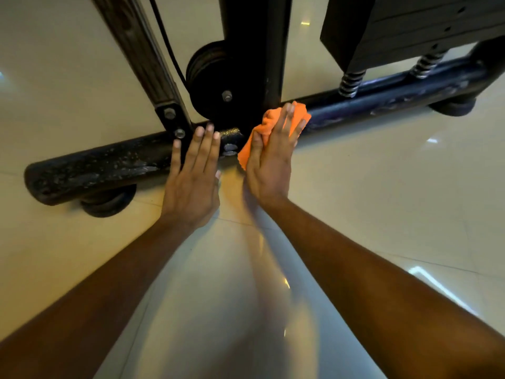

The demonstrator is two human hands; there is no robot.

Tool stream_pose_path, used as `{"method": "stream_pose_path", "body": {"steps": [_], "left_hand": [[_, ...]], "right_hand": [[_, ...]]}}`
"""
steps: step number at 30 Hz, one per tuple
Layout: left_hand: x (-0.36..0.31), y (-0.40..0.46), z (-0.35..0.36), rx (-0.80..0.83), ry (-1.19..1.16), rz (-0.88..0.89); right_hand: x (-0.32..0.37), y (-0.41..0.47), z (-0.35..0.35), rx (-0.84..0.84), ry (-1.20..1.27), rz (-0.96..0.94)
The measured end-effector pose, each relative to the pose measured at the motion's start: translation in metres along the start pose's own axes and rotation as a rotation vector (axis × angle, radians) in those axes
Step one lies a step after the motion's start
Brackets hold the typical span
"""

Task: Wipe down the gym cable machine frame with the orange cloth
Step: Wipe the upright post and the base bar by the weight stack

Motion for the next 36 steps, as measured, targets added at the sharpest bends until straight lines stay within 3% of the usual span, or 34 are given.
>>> {"method": "stream_pose_path", "body": {"steps": [6,12,19,22,27,32,36], "left_hand": [[0.006,-0.021,-0.019,-0.102,-0.182,-0.014],[0.028,-0.037,-0.034,-0.212,-0.274,-0.112],[0.048,-0.029,-0.03,-0.225,-0.288,-0.213],[0.053,-0.028,-0.024,-0.224,-0.278,-0.3],[0.062,-0.022,-0.018,-0.188,-0.281,-0.294],[0.059,-0.02,-0.009,-0.197,-0.277,-0.266],[0.061,-0.02,-0.004,-0.188,-0.269,-0.261]], "right_hand": [[0.021,-0.022,-0.037,0.05,0.041,0.075],[0.047,-0.043,-0.028,0.028,-0.215,-0.265],[0.041,-0.04,0.03,0.051,-0.412,-0.335],[0.033,-0.048,0.042,0.154,-0.372,-0.388],[0.02,-0.038,0.035,0.252,-0.267,-0.436],[0.002,-0.021,0.016,0.325,-0.427,-0.719],[0.0,-0.02,0.013,0.324,-0.554,-0.786]]}}
Point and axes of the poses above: each hand's wrist, its own y-axis towards the middle knuckle, its own z-axis out of the palm, x = y × z, the point moved 1 cm from there along y, towards the middle knuckle, and after that the axes turned 1 degree about x, right-handed, at the moved point
